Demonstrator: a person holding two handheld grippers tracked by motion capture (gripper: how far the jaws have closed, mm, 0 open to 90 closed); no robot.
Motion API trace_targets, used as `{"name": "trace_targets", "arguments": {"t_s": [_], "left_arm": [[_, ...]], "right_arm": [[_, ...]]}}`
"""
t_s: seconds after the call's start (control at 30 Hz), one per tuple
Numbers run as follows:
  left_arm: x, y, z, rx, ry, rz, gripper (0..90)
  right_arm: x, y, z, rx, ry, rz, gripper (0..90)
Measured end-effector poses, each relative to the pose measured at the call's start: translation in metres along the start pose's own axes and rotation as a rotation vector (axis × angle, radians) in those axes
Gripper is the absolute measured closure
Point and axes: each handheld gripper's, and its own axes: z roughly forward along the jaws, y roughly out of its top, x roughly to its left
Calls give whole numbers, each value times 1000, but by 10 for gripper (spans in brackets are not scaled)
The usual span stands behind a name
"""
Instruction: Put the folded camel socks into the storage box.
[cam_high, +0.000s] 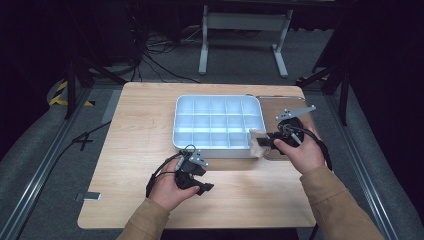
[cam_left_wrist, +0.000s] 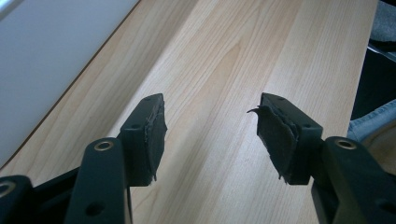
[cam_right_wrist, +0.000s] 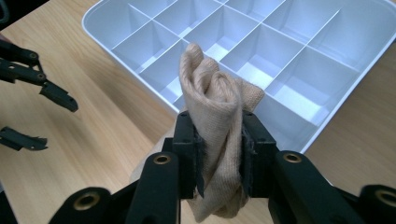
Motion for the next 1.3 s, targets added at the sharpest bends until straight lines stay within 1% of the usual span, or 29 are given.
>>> {"name": "trace_targets", "arguments": {"t_s": [0.07, 0.1, 0.27, 0.4, 0.43, 0.53, 0.6, 0.63, 0.73, 0.8, 0.83, 0.93, 1.03, 1.17, 1.2, 1.3], "left_arm": [[0, -1, -1, -4, 3, -4, 425], [1, -2, -1, -6, 4, -5, 425], [1, -2, -3, -3, 3, -3, 425], [2, -2, -3, -2, 1, -4, 424], [2, -2, -3, -3, 0, -5, 425], [3, -2, -3, -3, 0, -4, 425], [3, -2, -3, -2, 1, -3, 424], [3, -2, -3, 2, 1, -4, 424], [3, -3, -3, -5, 0, -8, 424], [3, -3, -3, -1, -1, -9, 424], [3, -3, -3, -1, 1, -10, 424], [3, -3, -2, 2, -1, -11, 423], [3, -3, -1, 1, -2, -11, 421], [3, -3, -2, 6, 0, -9, 420], [3, -3, -1, 1, -2, -10, 420], [3, -3, -2, 2, -2, -9, 419]], "right_arm": [[-4, 3, 2, 0, -9, -3, 716], [-5, 4, 3, 1, -11, 3, 716], [-12, 12, 8, 9, -25, -15, 716], [-16, 15, 10, 14, -38, -15, 715], [-19, 16, 12, 19, -55, -24, 715], [-23, 17, 16, 22, -76, -35, 714], [-25, 18, 17, 23, -82, -40, 713], [-27, 18, 21, 32, -96, -44, 712], [-30, 17, 26, 32, -107, -54, 712], [-32, 17, 29, 31, -114, -50, 710], [-33, 16, 31, 36, -114, -46, 710], [-34, 15, 37, 49, -125, -60, 708], [-34, 13, 43, 54, -135, -63, 706], [-33, 12, 50, 82, -156, -79, 703], [-33, 12, 52, 87, -163, -83, 702], [-32, 11, 58, 103, -168, -93, 700]]}}
